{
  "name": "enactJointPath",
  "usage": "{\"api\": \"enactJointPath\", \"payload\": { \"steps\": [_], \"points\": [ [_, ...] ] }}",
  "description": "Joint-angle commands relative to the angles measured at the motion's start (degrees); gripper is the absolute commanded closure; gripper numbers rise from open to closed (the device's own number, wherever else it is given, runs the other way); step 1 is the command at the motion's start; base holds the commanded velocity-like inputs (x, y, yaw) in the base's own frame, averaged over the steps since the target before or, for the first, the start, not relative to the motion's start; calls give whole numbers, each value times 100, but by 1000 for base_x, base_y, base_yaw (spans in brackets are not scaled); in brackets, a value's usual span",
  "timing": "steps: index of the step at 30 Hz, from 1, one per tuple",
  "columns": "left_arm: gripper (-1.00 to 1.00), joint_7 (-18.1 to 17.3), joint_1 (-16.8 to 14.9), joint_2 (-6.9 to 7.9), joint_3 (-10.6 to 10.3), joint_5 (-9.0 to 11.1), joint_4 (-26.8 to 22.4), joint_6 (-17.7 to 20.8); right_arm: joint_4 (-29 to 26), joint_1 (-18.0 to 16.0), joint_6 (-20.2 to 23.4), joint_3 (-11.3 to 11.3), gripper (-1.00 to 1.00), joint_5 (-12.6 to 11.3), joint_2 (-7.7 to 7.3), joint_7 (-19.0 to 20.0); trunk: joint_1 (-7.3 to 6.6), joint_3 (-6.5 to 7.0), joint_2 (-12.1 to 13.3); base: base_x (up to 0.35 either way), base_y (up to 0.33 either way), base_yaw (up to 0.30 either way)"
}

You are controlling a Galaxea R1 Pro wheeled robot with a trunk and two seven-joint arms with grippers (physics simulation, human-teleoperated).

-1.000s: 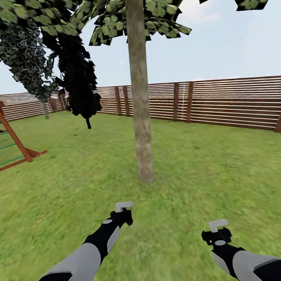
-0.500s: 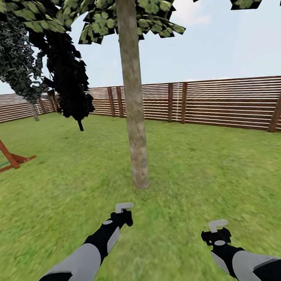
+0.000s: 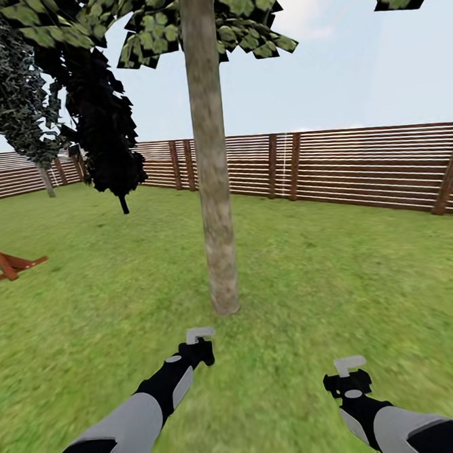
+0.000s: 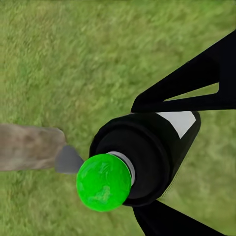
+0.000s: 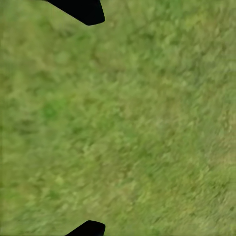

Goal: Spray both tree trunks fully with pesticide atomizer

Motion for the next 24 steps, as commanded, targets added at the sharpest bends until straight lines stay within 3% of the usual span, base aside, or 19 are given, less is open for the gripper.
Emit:
{"api": "enactJointPath", "payload": {
  "steps": [1, 24],
  "points": [
    [100, -12, -5, -2, 25, -21, 0, -2, 24, -11, -41, 43, -100, -38, 3, -3, 7, -13, -13, 350, 0, 0],
    [100, -12, -5, -2, 27, -21, 0, 0, 24, 12, -41, 43, -100, -35, 38, 0, 7, -13, -13, 350, 0, 0]
  ]
}}
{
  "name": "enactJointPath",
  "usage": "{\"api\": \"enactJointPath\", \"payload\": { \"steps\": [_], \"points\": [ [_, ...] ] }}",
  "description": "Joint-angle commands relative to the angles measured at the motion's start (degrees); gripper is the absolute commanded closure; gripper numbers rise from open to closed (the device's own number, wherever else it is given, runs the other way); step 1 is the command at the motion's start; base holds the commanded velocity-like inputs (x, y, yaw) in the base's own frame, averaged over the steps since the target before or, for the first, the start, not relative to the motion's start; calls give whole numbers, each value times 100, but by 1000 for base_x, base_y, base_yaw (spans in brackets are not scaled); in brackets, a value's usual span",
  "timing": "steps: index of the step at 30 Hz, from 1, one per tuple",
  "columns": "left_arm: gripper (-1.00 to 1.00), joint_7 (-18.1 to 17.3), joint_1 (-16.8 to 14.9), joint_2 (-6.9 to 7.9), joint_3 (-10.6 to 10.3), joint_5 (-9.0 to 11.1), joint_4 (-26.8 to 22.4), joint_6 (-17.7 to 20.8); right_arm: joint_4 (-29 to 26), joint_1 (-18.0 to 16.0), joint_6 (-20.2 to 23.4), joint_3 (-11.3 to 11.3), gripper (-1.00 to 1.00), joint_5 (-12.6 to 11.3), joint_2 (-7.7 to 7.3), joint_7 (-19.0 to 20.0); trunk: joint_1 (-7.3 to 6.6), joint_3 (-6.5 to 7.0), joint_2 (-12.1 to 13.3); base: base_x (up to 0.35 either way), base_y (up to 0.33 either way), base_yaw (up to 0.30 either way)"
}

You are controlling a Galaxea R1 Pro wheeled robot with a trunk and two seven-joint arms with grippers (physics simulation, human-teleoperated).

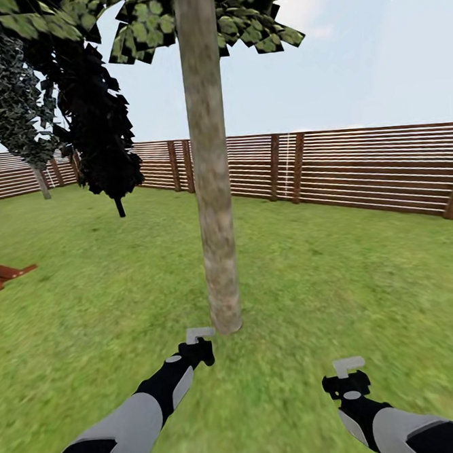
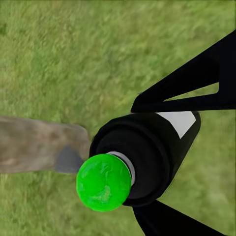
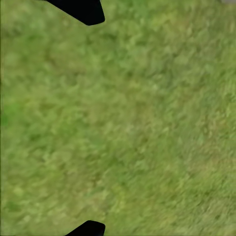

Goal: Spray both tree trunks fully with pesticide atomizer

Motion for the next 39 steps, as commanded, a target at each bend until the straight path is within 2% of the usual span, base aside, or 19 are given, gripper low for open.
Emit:
{"api": "enactJointPath", "payload": {
  "steps": [1, 6, 12, 16, 39],
  "points": [
    [100, -12, -5, -2, 25, -21, 0, -2, 24, -8, -41, 43, -100, -37, 3, -4, 8, -13, -13, 350, 0, 0],
    [100, -12, -5, -2, 31, -21, 0, -5, 17, 8, -41, 36, -100, -32, -8, -4, 8, -13, -13, 350, 0, 0],
    [100, -12, -5, -2, 38, -21, 0, -4, 12, 325, -67, 38, -100, -16, -30, -4, 8, -13, -13, 350, 0, 0],
    [100, -12, -5, -2, 40, -21, 1, -3, 14, 402, -70, 44, -100, -26, -23, -4, 8, -13, -13, 350, 0, 0],
    [100, -12, -5, -2, 40, -14, 70, -18, 15, 424, -67, 49, -100, -28, -15, -4, 8, -13, -13, 340, 0, 0]
  ]
}}
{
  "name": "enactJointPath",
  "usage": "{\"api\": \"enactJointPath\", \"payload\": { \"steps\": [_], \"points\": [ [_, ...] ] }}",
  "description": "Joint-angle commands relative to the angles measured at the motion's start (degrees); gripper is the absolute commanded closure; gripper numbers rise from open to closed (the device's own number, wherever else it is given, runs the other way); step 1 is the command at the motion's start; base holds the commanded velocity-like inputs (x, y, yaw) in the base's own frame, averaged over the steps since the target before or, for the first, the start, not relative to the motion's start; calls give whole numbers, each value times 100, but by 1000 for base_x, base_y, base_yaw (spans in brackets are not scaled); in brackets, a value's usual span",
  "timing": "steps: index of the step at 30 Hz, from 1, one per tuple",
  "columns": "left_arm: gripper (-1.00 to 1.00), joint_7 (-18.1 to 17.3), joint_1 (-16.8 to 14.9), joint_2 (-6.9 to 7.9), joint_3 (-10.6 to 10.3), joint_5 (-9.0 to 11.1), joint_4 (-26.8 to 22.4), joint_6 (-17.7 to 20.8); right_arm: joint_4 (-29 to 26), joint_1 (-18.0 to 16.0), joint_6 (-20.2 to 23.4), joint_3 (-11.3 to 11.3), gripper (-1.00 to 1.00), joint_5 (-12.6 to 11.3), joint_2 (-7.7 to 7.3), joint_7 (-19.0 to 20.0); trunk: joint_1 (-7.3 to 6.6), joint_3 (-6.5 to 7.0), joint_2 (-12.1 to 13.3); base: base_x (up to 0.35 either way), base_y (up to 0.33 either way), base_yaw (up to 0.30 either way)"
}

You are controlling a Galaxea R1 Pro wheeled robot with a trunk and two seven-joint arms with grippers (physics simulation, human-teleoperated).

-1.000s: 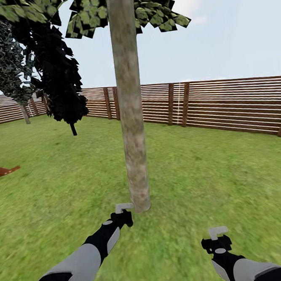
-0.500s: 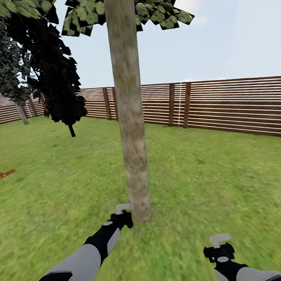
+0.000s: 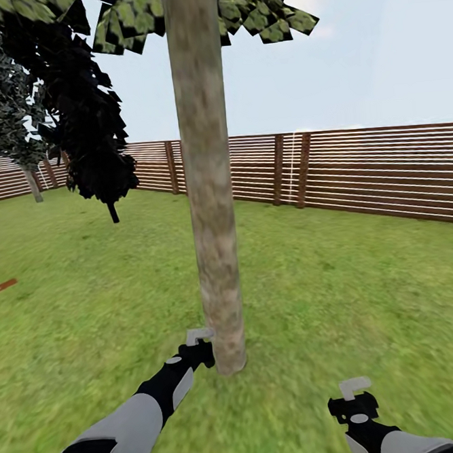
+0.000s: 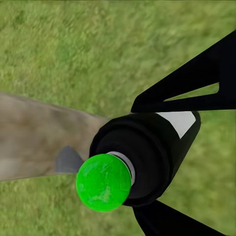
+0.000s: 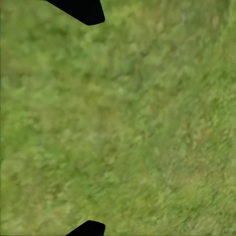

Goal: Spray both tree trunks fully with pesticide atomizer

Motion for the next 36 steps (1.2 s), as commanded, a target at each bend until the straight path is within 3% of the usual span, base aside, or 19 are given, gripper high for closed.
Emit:
{"api": "enactJointPath", "payload": {
  "steps": [1, 36],
  "points": [
    [100, -12, -6, -2, 26, -19, 0, -4, 24, -11, -40, 43, -100, -37, 3, -5, 4, -13, -16, 140, 0, 0],
    [100, -26, -6, -2, 25, -21, 11, -14, 24, -11, -40, 45, -100, -37, 3, -5, 4, -13, -16, 64, 0, 0]
  ]
}}
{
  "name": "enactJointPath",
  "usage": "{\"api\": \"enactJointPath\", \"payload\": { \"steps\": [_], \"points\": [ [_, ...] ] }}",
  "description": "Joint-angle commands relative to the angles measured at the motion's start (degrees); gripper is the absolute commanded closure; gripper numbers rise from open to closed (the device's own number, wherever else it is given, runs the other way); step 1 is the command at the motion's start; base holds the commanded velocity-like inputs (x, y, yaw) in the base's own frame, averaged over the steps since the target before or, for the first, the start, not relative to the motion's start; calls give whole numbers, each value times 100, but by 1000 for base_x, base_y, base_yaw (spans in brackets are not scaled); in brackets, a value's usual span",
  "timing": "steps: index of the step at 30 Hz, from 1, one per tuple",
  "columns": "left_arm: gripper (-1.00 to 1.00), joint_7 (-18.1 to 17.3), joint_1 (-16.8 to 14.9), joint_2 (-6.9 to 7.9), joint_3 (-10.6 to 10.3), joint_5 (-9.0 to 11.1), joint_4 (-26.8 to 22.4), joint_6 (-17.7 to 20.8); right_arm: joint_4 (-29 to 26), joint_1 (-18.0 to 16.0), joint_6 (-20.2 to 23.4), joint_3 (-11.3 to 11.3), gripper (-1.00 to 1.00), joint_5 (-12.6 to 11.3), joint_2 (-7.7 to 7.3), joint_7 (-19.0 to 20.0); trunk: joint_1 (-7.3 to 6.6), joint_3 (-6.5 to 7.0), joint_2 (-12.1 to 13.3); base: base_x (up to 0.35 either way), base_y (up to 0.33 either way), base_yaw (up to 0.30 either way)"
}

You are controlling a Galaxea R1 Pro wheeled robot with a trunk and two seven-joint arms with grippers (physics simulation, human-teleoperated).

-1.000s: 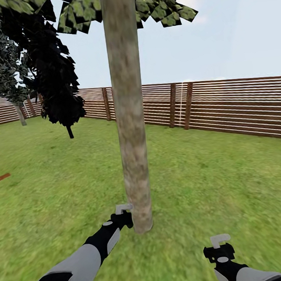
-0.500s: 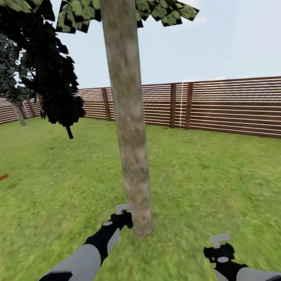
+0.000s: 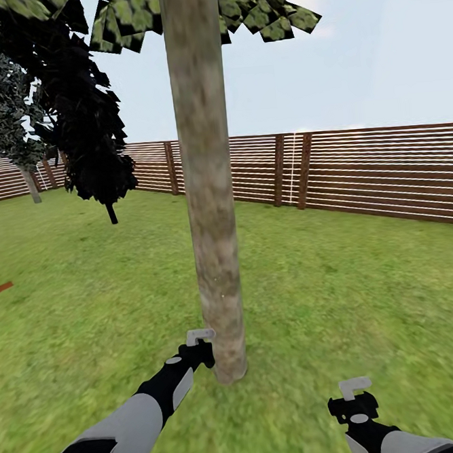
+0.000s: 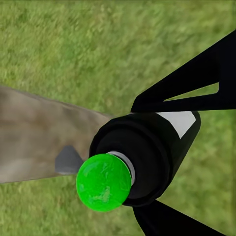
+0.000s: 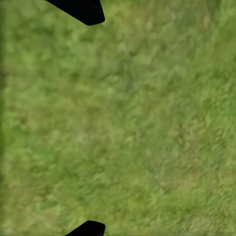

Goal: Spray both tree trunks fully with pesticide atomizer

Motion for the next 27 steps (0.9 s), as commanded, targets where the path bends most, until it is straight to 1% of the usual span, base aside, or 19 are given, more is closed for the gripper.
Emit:
{"api": "enactJointPath", "payload": {
  "steps": [1, 8, 12, 15, 16, 18, 19, 20, 21, 23, 25, 27],
  "points": [
    [100, -15, -6, -2, 27, -20, 2, -5, 24, -11, -40, 41, -100, -36, 3, -5, 4, -14, -14, -73, 17, 0],
    [100, -9, -6, -2, 28, -19, 8, -4, 24, -11, -40, 42, -100, -36, 3, -5, 4, -14, -14, -167, 31, 0],
    [100, -3, -6, -2, 22, -20, -10, 9, 24, -11, -40, 37, -100, -36, -2, -5, 4, -14, -14, -54, 2, 0],
    [100, -4, -6, -2, -7, -8, -64, 75, 19, -11, -40, 35, -100, -36, -16, -5, 4, -14, -14, -11, 0, 0],
    [100, -7, -6, -2, -14, -3, -150, 176, 18, -11, -40, 33, -100, -36, -19, -7, 4, -14, -14, -4, 0, 0],
    [100, -12, -6, -2, -10, 65, -479, 581, 16, -11, -40, 31, -100, -36, -21, -10, 4, -14, -14, -2, 0, 0],
    [100, -14, -6, 5, -6, 165, -814, 1000, 16, -11, -40, 29, -100, -36, -24, -11, 4, -14, -14, -1, 0, 0],
    [100, -15, -6, 24, -3, 341, -1401, 1686, 16, -11, -40, 31, -100, -36, -25, -12, 4, -14, -14, 0, 0, 0],
    [100, -16, -6, 37, -1, 421, -1800, 2112, 16, -11, -40, 32, -100, -36, -25, -13, 4, -14, -14, 0, 0, 0],
    [100, -17, -6, 51, 0, 505, -2511, 2846, 15, -11, -40, 33, -100, -36, -24, -13, 4, -14, -14, 0, 0, 0],
    [100, -15, -6, 60, 1, 535, -3107, 3363, 15, -11, -40, 33, -100, -36, -24, -14, 4, -14, -14, 0, 0, 0],
    [100, -16, -6, 64, 1, 546, -3563, 3762, 15, -11, -40, 33, -100, -36, -24, -14, 4, -14, -14, 0, 0, 0]
  ]
}}
